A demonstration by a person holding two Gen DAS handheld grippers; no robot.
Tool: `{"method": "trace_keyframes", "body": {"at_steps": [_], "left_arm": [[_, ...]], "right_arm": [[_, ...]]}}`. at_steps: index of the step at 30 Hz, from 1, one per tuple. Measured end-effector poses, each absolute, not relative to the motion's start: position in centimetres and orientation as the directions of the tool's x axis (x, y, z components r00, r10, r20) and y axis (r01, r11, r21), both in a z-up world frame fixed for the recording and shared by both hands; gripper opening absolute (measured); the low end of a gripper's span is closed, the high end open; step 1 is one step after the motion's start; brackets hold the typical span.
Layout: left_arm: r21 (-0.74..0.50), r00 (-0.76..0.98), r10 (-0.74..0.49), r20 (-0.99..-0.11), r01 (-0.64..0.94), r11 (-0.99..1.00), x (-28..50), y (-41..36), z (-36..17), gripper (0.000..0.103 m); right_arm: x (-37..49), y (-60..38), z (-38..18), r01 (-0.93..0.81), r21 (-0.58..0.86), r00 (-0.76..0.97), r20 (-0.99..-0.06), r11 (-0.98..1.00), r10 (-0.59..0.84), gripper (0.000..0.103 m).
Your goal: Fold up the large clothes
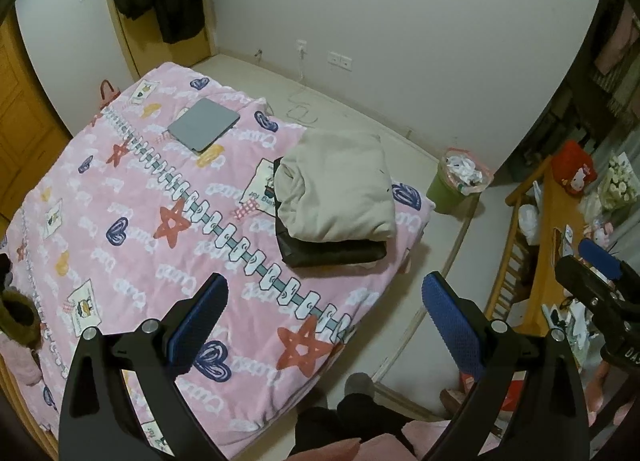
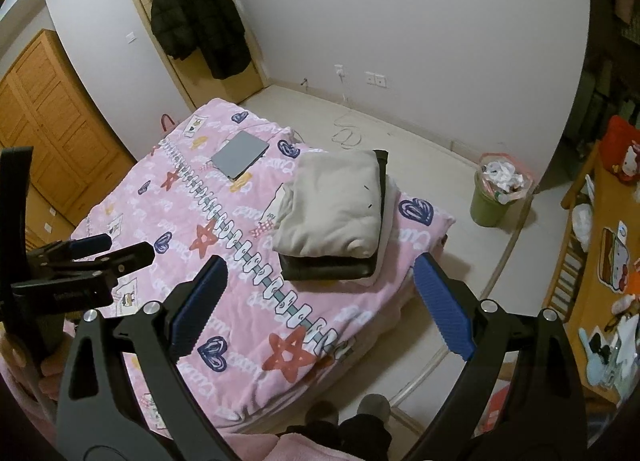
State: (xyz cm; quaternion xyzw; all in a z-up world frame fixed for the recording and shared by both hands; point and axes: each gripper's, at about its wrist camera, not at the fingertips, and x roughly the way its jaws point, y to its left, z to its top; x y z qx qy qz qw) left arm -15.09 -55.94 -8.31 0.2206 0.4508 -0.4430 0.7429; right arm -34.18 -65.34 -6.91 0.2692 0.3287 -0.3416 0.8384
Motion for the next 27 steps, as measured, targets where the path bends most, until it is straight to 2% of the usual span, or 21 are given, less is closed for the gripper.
{"method": "trace_keyframes", "body": {"at_steps": [9, 17, 27], "left_arm": [[-0.071, 0.201, -0.460, -0.865, 0.858, 0.509, -15.0, -55.6, -8.3, 0.095], [-0.069, 0.200, -0.460, -0.865, 0.861, 0.504, -15.2, -55.4, -8.2, 0.095], [-0.081, 0.192, -0.456, -0.869, 0.854, 0.514, -15.3, -55.2, -8.2, 0.095]], "right_arm": [[-34.4, -64.5, -7.1, 0.746, 0.233, 0.554, -0.738, 0.624, -0.386, 0.092], [-34.8, -65.5, -7.7, 0.740, 0.317, 0.584, -0.741, 0.594, -0.332, 0.093], [-33.5, -65.8, -7.2, 0.728, 0.263, 0.565, -0.753, 0.633, -0.336, 0.095]]}}
